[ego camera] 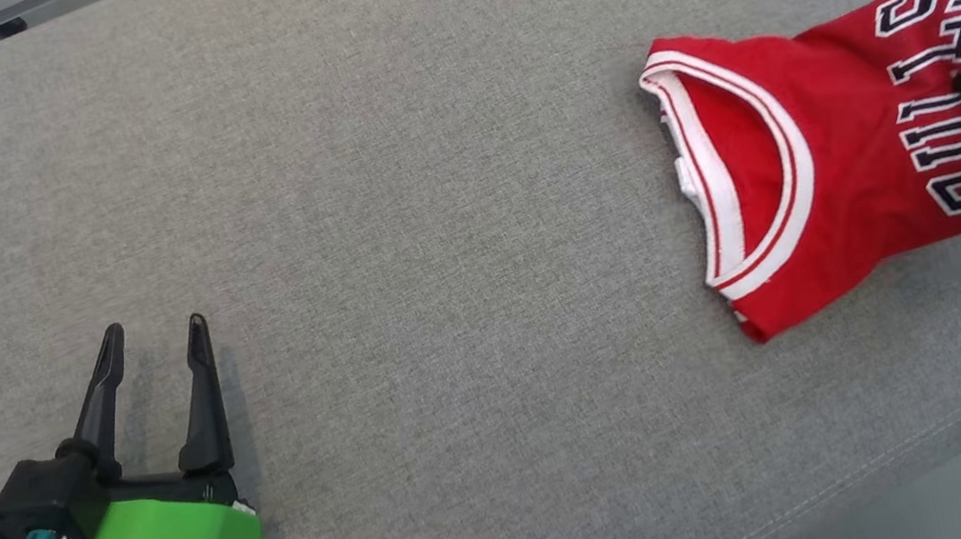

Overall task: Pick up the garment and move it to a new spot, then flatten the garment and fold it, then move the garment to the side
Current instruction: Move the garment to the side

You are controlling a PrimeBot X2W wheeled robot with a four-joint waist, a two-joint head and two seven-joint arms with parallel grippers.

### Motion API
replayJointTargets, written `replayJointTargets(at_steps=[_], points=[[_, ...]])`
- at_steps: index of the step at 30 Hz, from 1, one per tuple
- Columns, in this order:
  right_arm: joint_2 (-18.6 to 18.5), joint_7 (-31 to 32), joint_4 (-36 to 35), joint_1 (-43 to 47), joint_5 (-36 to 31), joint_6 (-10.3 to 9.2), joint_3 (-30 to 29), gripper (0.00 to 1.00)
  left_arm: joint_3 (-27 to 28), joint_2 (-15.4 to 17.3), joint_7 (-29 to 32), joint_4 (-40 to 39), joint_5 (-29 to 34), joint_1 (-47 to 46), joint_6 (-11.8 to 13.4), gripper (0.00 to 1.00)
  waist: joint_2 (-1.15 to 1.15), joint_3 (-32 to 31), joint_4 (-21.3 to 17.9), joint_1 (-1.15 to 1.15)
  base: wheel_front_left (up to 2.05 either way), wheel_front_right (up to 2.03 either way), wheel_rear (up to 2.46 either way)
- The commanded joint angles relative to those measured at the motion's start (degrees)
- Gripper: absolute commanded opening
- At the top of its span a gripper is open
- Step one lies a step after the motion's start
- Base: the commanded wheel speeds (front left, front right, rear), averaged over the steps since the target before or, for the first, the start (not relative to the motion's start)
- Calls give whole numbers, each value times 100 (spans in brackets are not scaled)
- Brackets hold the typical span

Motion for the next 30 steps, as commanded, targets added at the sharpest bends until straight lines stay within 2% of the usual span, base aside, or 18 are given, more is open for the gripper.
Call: replayJointTargets(at_steps=[1,8,13,14,15,19,23,26,27,30], points=[[-82,-102,81,-243,-196,1,-68,0,-19,80,66,-18,39,-90,-9,100,36,192,-45,0,0,0,0],[-337,-310,727,-1111,-948,0,-553,0,-237,181,234,-118,26,-279,-17,100,36,602,229,0,0,0,0],[-598,-427,1199,-1387,-1581,0,-826,0,-327,155,210,-109,-33,-376,-19,100,36,700,446,0,0,0,0],[-661,-505,1283,-1424,-1747,0,-878,32,-337,149,199,-95,-39,-385,-19,100,36,704,478,0,0,0,0],[-650,-559,1369,-1458,-1828,0,-937,100,-344,149,182,-81,-45,-393,-19,100,36,701,503,0,0,0,0],[-585,-828,1655,-1456,-2094,-2,-1106,100,-346,110,118,0,-68,-380,20,100,36,610,572,0,0,0,0],[-621,-1378,1631,-1422,-2281,-2,-1040,100,-331,61,43,99,-114,-301,55,100,36,396,590,0,0,0,0],[-593,-1891,1379,-1316,-2197,-3,-917,100,-327,-20,-17,197,-162,-199,78,100,36,149,642,0,0,0,0],[-503,-2201,1125,-1187,-2056,-2,-804,100,-284,-59,-61,252,-201,-123,107,100,36,-52,678,0,0,0,0],[-476,-2512,577,-969,-1964,-3,-630,100,-238,-65,-104,326,-210,9,135,100,36,-334,752,0,0,0,0]])
